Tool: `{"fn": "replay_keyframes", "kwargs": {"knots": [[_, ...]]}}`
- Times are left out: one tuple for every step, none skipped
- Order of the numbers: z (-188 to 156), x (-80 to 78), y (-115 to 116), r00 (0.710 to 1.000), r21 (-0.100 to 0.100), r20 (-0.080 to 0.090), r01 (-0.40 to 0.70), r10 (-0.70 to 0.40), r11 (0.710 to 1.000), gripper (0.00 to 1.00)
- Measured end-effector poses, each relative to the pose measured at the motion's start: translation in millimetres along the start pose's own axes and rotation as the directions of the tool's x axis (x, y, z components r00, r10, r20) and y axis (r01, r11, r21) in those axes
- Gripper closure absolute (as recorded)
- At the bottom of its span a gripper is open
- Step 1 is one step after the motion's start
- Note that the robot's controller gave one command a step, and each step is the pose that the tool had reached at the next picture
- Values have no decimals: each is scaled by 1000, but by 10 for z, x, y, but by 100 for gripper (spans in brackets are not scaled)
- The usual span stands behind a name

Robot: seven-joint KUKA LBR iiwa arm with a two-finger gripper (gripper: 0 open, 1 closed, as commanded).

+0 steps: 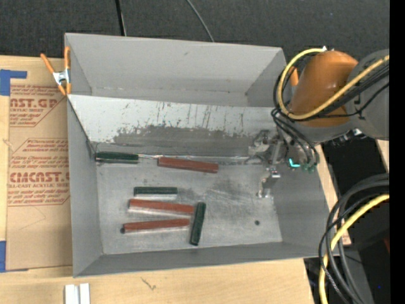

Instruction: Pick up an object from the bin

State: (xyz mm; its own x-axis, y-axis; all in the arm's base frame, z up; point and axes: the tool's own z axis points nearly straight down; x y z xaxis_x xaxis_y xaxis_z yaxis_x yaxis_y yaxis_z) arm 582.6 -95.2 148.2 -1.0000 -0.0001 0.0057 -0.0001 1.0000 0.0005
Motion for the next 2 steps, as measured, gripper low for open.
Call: {"fn": "replay_keyframes", "kwargs": {"knots": [[-45, -20, 3, 1000, 1, 7, 1, -1, 1000, 0], [548, -69, 656, 997, 2, 11, 76, -76, 997, 0]]}}
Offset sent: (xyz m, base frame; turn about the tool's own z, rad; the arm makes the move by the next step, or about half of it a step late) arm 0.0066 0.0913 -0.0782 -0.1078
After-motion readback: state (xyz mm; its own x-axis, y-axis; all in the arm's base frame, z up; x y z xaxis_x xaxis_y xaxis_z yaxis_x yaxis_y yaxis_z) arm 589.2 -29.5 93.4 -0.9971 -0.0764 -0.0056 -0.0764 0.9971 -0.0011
